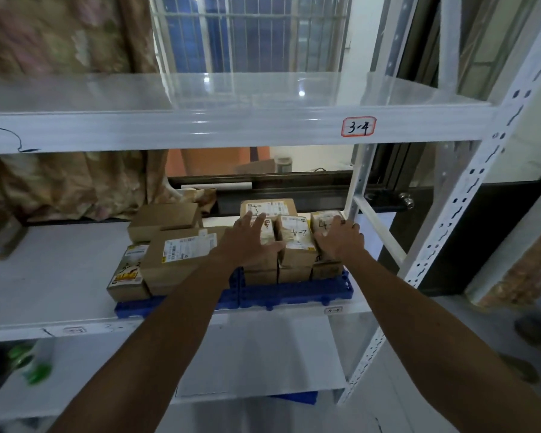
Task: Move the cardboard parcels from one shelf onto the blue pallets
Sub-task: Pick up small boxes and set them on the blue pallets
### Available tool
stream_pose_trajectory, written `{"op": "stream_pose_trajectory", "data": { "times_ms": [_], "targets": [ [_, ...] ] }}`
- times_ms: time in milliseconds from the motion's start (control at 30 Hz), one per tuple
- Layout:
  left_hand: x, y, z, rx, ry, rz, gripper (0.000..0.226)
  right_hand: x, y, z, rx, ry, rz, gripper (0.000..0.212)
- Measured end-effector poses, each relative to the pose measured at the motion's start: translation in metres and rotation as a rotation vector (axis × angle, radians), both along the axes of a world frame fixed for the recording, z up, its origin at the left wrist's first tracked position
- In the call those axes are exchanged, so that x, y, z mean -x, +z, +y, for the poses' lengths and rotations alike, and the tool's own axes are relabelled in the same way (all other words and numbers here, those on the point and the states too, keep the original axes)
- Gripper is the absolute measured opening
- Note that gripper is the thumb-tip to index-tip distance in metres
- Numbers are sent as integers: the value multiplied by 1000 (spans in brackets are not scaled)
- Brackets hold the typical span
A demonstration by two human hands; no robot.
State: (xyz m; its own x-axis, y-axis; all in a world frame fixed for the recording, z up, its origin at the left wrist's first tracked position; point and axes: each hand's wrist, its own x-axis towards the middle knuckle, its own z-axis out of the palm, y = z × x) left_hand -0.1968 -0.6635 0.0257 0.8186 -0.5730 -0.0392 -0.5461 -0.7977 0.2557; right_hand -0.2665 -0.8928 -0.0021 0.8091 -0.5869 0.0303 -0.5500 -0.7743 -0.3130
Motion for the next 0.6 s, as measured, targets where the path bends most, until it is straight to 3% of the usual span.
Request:
{"op": "stream_pose_trajectory", "data": {
  "times_ms": [600],
  "targets": [
    [-11, -15, 18, 22, -19, -40, 99, -3, -15, 10, -157, -3, 22, 78]
  ]
}}
